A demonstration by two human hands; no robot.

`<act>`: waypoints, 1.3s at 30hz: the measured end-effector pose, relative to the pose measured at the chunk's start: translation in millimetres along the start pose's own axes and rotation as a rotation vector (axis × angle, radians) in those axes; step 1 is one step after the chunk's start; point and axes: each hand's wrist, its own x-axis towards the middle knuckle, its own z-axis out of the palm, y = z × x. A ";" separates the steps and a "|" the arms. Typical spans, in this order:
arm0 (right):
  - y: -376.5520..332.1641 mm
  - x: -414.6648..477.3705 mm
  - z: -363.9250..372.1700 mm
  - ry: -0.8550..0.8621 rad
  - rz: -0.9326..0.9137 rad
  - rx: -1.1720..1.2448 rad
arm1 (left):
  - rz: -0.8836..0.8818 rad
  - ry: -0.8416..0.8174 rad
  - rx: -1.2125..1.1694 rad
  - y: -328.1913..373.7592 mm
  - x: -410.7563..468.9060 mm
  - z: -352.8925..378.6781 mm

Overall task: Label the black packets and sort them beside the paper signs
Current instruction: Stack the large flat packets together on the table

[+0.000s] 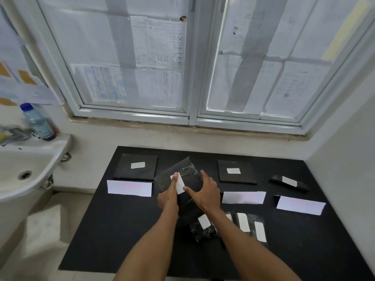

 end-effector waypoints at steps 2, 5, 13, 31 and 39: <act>-5.5 -2.8 4.8 0.123 0.075 -0.032 | -0.026 0.019 -0.098 9.0 -2.1 2.8; -12.7 5.7 12.0 0.086 0.253 0.236 | -0.064 0.057 -0.254 29.5 1.6 10.0; -48.6 68.3 36.4 -0.258 0.372 1.000 | -0.101 -0.044 -0.357 89.4 54.0 4.4; -166.9 242.1 163.7 -0.360 0.384 0.615 | 0.240 -0.004 0.466 248.4 261.6 -103.6; -135.0 227.5 222.6 -0.470 0.499 0.224 | 0.208 0.077 0.688 220.0 301.6 -116.8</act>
